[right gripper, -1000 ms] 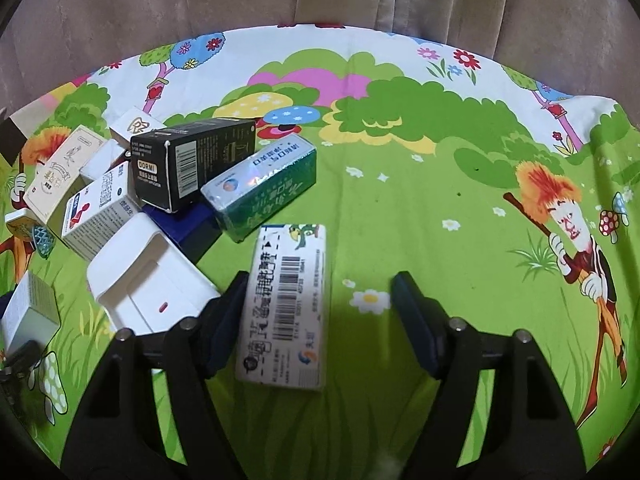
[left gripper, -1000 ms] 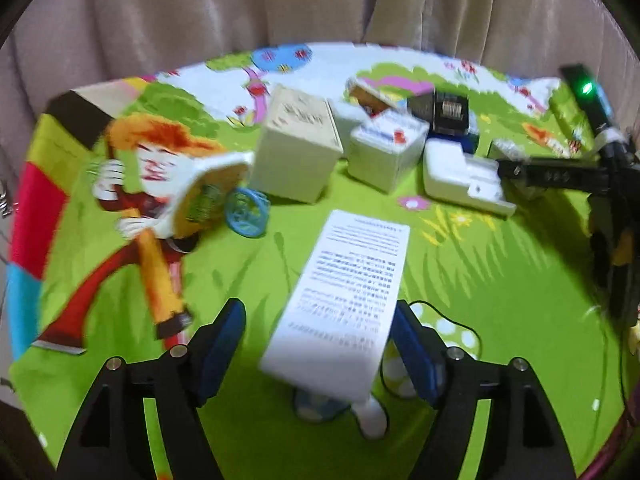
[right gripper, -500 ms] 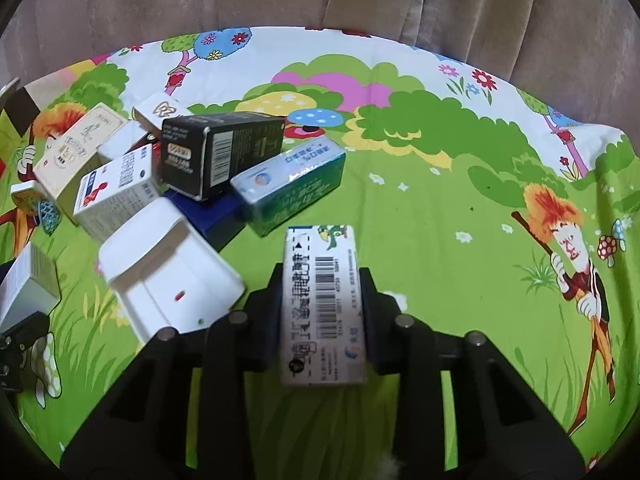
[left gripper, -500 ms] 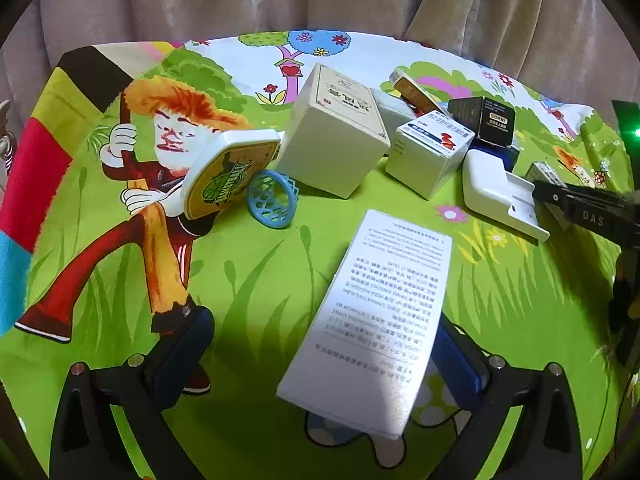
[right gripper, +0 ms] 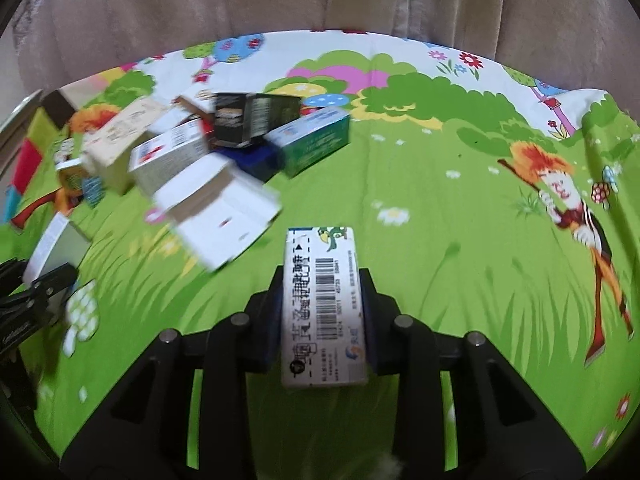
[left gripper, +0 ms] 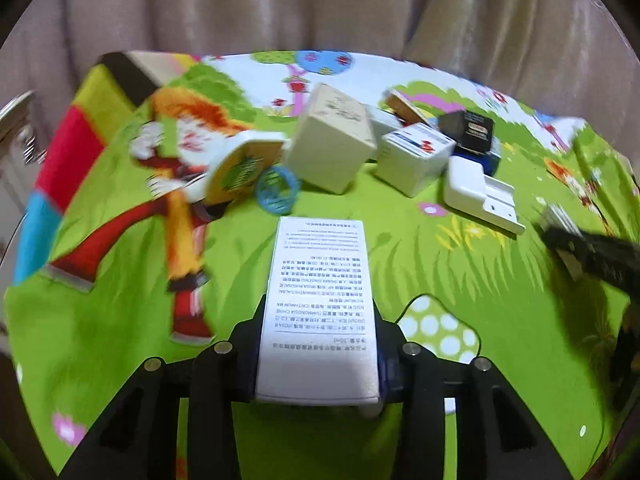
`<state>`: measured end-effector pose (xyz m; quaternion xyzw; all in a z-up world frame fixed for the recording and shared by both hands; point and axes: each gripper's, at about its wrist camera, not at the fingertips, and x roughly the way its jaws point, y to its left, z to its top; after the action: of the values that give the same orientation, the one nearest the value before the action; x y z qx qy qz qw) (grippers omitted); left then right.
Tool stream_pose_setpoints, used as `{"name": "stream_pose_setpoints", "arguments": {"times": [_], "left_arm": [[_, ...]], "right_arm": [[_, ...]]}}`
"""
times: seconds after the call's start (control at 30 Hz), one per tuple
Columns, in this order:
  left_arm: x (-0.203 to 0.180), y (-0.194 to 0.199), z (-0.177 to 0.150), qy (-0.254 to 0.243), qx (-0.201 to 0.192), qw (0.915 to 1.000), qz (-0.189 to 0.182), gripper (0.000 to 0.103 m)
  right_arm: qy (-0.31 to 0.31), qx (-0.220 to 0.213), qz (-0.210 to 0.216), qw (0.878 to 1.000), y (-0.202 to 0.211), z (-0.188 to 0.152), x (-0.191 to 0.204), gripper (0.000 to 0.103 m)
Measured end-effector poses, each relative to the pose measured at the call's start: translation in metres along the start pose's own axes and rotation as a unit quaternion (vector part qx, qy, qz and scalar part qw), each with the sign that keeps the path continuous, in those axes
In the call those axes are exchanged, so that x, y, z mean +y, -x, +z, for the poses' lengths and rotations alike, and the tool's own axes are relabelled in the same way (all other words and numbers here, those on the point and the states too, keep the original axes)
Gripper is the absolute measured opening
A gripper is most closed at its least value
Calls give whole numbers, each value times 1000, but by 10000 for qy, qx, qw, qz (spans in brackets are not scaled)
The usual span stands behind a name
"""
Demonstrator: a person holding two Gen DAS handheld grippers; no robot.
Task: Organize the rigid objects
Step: 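Lift both held boxes and carry them toward the storage box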
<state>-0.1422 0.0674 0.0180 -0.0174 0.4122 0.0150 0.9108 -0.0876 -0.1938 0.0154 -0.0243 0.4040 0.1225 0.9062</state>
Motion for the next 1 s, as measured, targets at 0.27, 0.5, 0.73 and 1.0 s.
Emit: {"name": "stream_pose_setpoints", "arguments": {"times": [0.27, 0.5, 0.73, 1.0], "left_arm": [[36, 47, -34, 869, -237, 9959, 114, 42], [35, 138, -11, 607, -1180, 9904, 376, 42], [8, 197, 8, 262, -1841, 9823, 227, 42], [-30, 216, 12, -110, -1986, 9800, 33, 42]], "right_arm": [[927, -302, 585, 9935, 40, -17, 80, 37], [1302, -995, 798, 9833, 112, -1, 115, 37], [1349, -1663, 585, 9751, 182, 12, 113, 37], [1268, -2154, 98, 9682, 238, -6, 85, 37]]}}
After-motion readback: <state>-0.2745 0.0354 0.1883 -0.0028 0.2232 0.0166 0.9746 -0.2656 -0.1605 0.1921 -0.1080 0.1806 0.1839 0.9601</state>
